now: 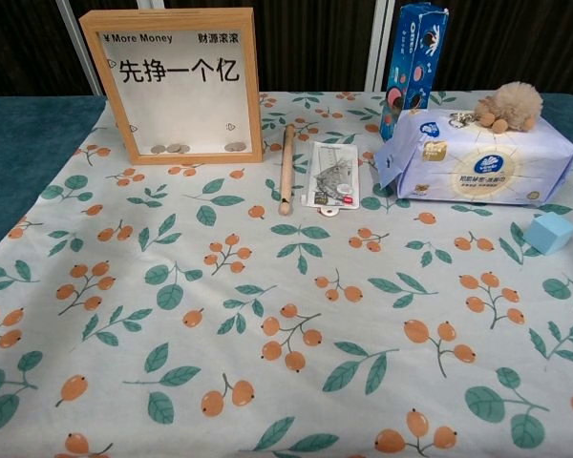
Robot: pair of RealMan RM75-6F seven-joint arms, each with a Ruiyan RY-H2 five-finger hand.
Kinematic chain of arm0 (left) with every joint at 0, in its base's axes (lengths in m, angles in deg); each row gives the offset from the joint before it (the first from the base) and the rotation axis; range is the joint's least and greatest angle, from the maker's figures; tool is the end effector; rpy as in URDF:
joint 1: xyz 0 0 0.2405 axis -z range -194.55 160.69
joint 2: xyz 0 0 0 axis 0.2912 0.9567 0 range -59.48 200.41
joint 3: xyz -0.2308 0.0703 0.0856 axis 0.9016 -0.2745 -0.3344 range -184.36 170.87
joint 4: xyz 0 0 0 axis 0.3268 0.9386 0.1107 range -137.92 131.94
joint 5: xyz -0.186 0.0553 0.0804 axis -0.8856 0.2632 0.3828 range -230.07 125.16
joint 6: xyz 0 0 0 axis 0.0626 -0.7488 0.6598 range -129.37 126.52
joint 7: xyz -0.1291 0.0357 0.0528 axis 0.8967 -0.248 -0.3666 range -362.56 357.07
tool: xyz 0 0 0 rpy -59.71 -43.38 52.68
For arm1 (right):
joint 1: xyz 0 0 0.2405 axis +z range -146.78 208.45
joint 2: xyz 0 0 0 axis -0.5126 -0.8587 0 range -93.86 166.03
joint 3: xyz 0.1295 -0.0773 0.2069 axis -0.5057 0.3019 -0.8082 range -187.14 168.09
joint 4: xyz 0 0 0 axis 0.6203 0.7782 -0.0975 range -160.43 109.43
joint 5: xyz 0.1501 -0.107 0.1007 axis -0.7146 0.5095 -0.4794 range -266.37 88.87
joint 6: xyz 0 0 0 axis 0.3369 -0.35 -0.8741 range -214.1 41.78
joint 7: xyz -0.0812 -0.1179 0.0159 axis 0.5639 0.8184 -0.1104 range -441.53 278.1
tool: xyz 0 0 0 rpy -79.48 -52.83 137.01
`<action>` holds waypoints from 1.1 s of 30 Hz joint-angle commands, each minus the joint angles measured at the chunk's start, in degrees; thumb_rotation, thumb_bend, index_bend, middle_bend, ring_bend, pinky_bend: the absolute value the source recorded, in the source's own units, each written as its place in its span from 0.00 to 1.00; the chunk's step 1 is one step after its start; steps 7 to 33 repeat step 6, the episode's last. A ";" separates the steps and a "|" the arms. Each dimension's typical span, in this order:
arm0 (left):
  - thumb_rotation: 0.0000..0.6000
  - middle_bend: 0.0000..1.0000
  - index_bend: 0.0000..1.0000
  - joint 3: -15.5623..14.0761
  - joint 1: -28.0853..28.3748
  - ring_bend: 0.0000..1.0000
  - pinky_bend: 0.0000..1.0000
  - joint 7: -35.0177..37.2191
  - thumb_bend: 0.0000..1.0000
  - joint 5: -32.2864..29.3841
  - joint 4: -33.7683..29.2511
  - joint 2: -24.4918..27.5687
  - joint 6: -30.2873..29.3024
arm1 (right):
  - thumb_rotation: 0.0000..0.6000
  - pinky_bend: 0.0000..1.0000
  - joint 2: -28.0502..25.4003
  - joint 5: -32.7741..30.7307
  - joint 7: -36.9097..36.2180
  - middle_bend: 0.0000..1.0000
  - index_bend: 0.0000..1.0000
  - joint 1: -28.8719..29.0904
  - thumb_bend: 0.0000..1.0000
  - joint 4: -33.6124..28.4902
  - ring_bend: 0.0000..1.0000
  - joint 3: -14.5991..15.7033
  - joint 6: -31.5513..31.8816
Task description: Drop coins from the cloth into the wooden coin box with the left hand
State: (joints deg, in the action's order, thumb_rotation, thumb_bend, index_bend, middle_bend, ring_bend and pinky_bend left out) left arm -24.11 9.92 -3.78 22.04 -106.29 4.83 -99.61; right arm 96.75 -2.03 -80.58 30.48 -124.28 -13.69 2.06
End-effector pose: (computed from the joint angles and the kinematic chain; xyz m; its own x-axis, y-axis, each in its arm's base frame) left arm -0.2526 0.2102 0.1381 0.2906 0.0377 0.9561 0.9507 -0.1245 -0.2841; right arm -0.3018 -0.1569 0.1775 0.3678 0.0375 0.9291 -0.9292 0.0527 0.3658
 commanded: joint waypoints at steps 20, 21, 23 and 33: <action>1.00 0.00 0.20 0.64 -6.85 0.00 0.00 3.83 0.33 3.44 7.92 -5.09 -1.31 | 1.00 0.00 0.62 1.52 0.51 0.05 0.17 0.10 0.37 0.81 0.00 0.44 1.07; 1.00 0.00 0.20 0.64 -6.85 0.00 0.00 3.83 0.33 3.44 7.92 -5.09 -1.31 | 1.00 0.00 0.62 1.52 0.51 0.05 0.17 0.10 0.37 0.81 0.00 0.44 1.07; 1.00 0.00 0.20 0.64 -6.85 0.00 0.00 3.83 0.33 3.44 7.92 -5.09 -1.31 | 1.00 0.00 0.62 1.52 0.51 0.05 0.17 0.10 0.37 0.81 0.00 0.44 1.07; 1.00 0.00 0.20 0.64 -6.85 0.00 0.00 3.83 0.33 3.44 7.92 -5.09 -1.31 | 1.00 0.00 0.62 1.52 0.51 0.05 0.17 0.10 0.37 0.81 0.00 0.44 1.07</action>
